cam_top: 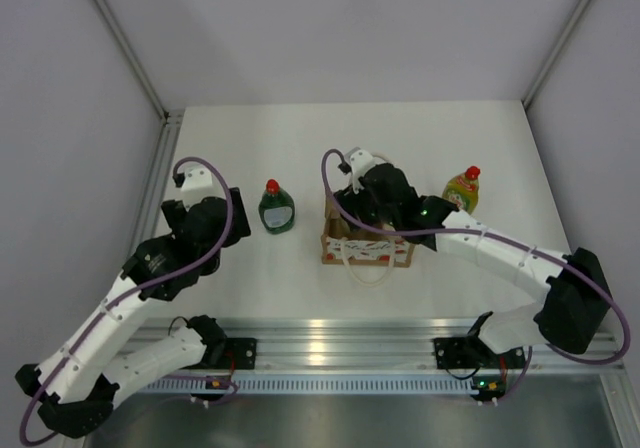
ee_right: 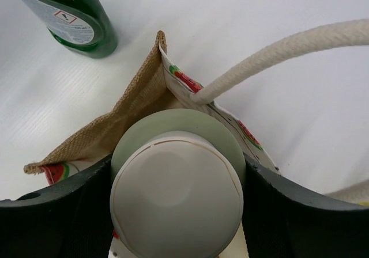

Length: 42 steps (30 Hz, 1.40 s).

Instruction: Take the personal care products out of the canvas bag

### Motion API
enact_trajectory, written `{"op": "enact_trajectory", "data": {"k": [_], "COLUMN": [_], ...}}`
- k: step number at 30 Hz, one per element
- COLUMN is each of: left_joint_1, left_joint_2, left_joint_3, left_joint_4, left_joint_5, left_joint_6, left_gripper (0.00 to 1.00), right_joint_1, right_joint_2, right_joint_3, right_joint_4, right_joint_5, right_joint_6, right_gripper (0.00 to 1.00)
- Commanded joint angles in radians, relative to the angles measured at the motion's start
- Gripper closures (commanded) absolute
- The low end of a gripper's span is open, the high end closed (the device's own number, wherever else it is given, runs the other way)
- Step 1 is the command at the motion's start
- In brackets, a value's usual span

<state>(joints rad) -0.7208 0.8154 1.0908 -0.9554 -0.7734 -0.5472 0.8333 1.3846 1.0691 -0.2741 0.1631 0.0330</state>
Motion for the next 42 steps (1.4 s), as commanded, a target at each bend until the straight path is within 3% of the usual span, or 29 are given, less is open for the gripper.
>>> {"op": "enact_trajectory", "data": {"k": [1, 13, 19, 25, 30, 36, 42], "left_joint_1": [0.0, 0.003, 0.006, 0.011, 0.017, 0.029, 0.029], "left_joint_2": [-0.016, -0.044, -0.099, -0.168, -0.194, -0.236, -0.249], "left_joint_3": [-0.045, -0.081, -0.085, -0.091, -0.091, -0.094, -0.094], "left_joint_4": [-0.008, -0.011, -0.014, -0.011, -0.013, -0.013, -0.006], "left_joint_5": [-0.081, -0.147, -0.185, -0.207, -0.211, -0.219, -0.178], "left_joint_6": [-0.08, -0.135, -0.149, -0.165, -0.168, -0.172, -0.162], "left_gripper": [0.02, 0.02, 0.02, 0.02, 0.02, 0.02, 0.02], "right_joint_1": [-0.014, -0.014, -0.013, 0.029, 0.119, 0.207, 0.242], "right_joint_2": [-0.096, -0.159, -0.15, -0.073, 0.019, 0.119, 0.171], "right_joint_3": [0.107, 0.302, 0.403, 0.515, 0.575, 0.585, 0.462], "right_joint_4": [0.018, -0.146, -0.18, -0.204, -0.203, -0.117, 0.07], "right_joint_5": [0.001, -0.112, -0.276, -0.392, -0.381, -0.364, -0.366], "right_joint_6": [-0.016, -0.022, -0.025, -0.024, -0.077, -0.087, -0.077], "right_gripper": [1.0, 1.0, 1.0, 1.0, 1.0, 1.0, 1.0]}}
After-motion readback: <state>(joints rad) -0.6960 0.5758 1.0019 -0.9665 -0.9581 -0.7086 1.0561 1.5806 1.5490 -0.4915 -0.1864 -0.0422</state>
